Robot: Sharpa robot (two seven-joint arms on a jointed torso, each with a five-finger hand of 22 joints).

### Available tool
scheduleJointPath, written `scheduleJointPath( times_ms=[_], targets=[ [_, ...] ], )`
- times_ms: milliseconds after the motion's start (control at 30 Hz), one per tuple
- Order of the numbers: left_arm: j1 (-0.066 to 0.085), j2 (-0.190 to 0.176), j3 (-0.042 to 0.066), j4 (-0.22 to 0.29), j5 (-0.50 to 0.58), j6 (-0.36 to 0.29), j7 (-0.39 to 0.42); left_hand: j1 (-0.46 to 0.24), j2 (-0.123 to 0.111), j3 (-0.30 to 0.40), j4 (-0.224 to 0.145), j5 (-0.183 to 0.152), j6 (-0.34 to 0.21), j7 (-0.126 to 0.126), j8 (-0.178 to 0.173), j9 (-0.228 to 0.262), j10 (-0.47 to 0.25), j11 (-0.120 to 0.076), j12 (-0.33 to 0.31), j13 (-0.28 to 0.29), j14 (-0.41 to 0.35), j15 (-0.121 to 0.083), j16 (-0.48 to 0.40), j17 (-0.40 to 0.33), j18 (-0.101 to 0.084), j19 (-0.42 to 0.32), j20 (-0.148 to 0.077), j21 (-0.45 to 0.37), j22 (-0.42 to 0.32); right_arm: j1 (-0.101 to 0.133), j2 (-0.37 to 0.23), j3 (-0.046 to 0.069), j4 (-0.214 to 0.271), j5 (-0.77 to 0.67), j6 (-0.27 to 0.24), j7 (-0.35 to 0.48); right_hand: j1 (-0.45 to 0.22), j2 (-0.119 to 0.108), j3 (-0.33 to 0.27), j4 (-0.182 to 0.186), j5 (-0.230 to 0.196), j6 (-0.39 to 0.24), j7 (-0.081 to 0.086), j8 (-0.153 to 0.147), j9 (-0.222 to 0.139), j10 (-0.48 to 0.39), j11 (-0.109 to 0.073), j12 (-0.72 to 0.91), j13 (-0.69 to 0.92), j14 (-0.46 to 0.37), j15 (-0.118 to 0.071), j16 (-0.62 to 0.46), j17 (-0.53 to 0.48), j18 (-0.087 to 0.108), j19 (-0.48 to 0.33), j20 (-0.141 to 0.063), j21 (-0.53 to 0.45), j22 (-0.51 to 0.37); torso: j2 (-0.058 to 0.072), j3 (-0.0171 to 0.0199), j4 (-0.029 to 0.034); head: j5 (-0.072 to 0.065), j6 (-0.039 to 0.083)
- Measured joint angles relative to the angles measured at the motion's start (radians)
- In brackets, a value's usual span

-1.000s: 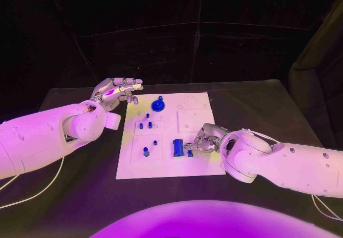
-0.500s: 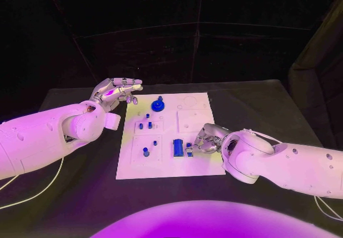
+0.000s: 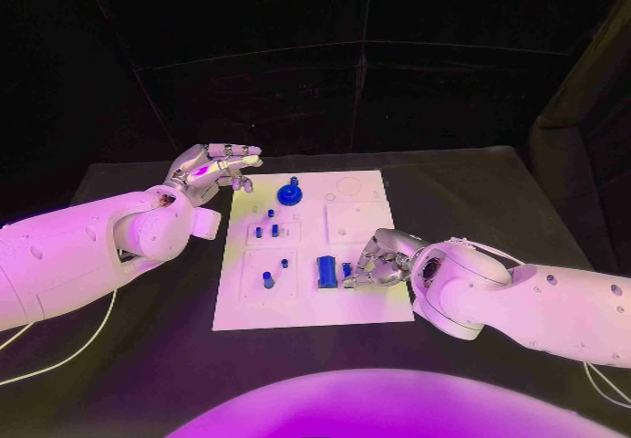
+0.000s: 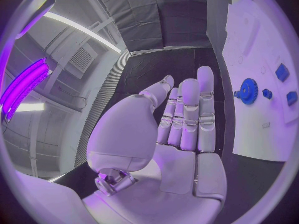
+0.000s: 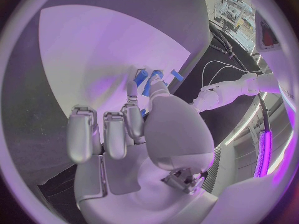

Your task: Assemble the parts on the task board

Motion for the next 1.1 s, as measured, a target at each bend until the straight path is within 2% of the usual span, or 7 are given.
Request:
scheduleJointPath(
  times_ms=[133, 500, 667, 833, 900, 1033, 1100],
  targets=[
    [0.0, 0.0, 0.0, 0.0, 0.0, 0.0, -0.001, 0.0, 0.0, 0.0, 0.0, 0.0, 0.0, 0.0, 0.0, 0.0, 0.0, 0.0, 0.0, 0.0, 0.0, 0.0, 0.0, 0.0, 0.0, 0.0, 0.0, 0.0, 0.0, 0.0, 0.003, 0.0, -0.015, 0.002, 0.005, 0.006, 0.0, 0.0, -0.001, 0.001, -0.005, 0.0, 0.0, 0.0, 0.0, 0.0, 0.0, 0.0, 0.0, 0.0, 0.0, 0.0, 0.0, 0.0, 0.0, 0.0, 0.0, 0.0, 0.0, -0.0002, 0.0012, 0.0, 0.0],
    [0.0, 0.0, 0.0, 0.0, 0.0, 0.001, -0.002, 0.0, 0.0, 0.0, 0.0, 0.0, 0.0, 0.0, 0.0, 0.0, 0.0, 0.0, 0.0, 0.0, 0.0, 0.0, 0.0, 0.0, 0.0, 0.0, 0.0, 0.0, 0.0, 0.0, 0.031, 0.0, -0.064, 0.004, 0.019, 0.008, 0.015, 0.023, -0.006, -0.005, 0.0, 0.0, 0.0, 0.0, 0.006, 0.0, 0.0, -0.002, 0.002, 0.0, 0.0, 0.0, 0.0, 0.0, 0.0, 0.0, 0.0, 0.0, 0.0, -0.0004, 0.0019, 0.003, 0.0],
    [0.0, 0.0, 0.0, 0.0, 0.0, 0.001, -0.002, 0.0, 0.0, 0.0, 0.0, 0.0, 0.0, 0.0, 0.0, 0.0, 0.0, 0.0, 0.0, 0.0, 0.0, 0.0, 0.0, 0.0, 0.0, 0.0, 0.0, 0.0, 0.0, 0.0, 0.036, 0.0, -0.07, 0.004, 0.025, 0.008, 0.026, 0.033, -0.02, -0.019, 0.0, 0.0, 0.0, 0.0, 0.01, 0.0, 0.0, -0.003, 0.002, 0.0, 0.0, 0.0, 0.0, 0.0, 0.0, 0.0, 0.0, 0.0, 0.0, -0.0006, 0.0019, 0.003, -0.002],
    [0.0, 0.0, 0.0, 0.0, 0.0, 0.002, -0.002, 0.0, 0.0, 0.0, 0.0, 0.0, 0.0, 0.0, 0.0, 0.0, 0.0, 0.0, 0.0, 0.0, 0.0, 0.0, 0.0, 0.0, 0.0, 0.0, 0.0, 0.0, 0.0, 0.0, 0.036, 0.0, -0.066, 0.004, 0.023, 0.018, 0.038, 0.027, -0.031, -0.032, 0.005, 0.0, 0.0, -0.004, 0.012, 0.0, 0.0, -0.003, 0.002, 0.0, 0.0, 0.0, 0.0, 0.0, 0.0, 0.0, 0.0, 0.0, -0.001, -0.0006, 0.001, 0.003, -0.002],
    [0.0, 0.0, 0.0, 0.0, 0.0, 0.002, -0.002, 0.0, 0.0, 0.0, 0.0, 0.0, 0.0, 0.0, 0.0, 0.0, 0.0, 0.0, 0.0, 0.0, 0.0, 0.0, 0.0, 0.0, 0.0, 0.0, 0.0, 0.0, 0.0, 0.0, 0.032, 0.0, -0.063, 0.01, 0.011, 0.04, 0.03, 0.019, -0.049, -0.02, 0.032, 0.0, 0.0, -0.009, 0.014, 0.0, 0.0, -0.003, -0.002, 0.0, 0.0, 0.0, 0.0, 0.0, 0.0, 0.0, 0.0, 0.0, -0.001, -0.0006, 0.0003, 0.003, -0.002],
    [0.0, 0.0, 0.0, 0.0, 0.0, 0.002, -0.003, 0.0, 0.0, 0.0, 0.0, 0.0, 0.0, 0.0, 0.0, 0.0, 0.0, 0.0, 0.0, 0.0, 0.0, 0.0, 0.0, 0.0, 0.0, 0.0, 0.0, 0.0, 0.0, 0.0, 0.023, 0.0, -0.063, 0.041, -0.037, 0.12, 0.018, 0.007, -0.065, -0.009, 0.047, -0.017, 0.005, -0.021, 0.014, -0.004, 0.004, -0.01, -0.005, 0.0, 0.0, -0.006, 0.0, 0.0, 0.0, 0.0, -0.001, 0.0, -0.002, -0.0012, 0.0, 0.0, 0.003],
    [0.0, 0.0, 0.0, 0.0, 0.0, 0.002, -0.003, -0.003, 0.003, 0.0, 0.0, 0.0, 0.0, 0.0, 0.0, 0.0, 0.0, 0.0, 0.0, 0.0, 0.0, 0.0, 0.0, -0.001, 0.0, 0.0, 0.0, 0.0, 0.0, 0.0, 0.017, 0.0, -0.066, 0.082, -0.068, 0.189, 0.02, 0.009, -0.068, -0.012, 0.058, -0.05, 0.015, -0.042, 0.007, -0.015, 0.015, -0.038, 0.0, 0.0, 0.0, -0.018, 0.0, 0.0, 0.0, 0.0, -0.014, 0.0, -0.003, -0.0017, -0.0001, -0.001, 0.005]
  ],
)
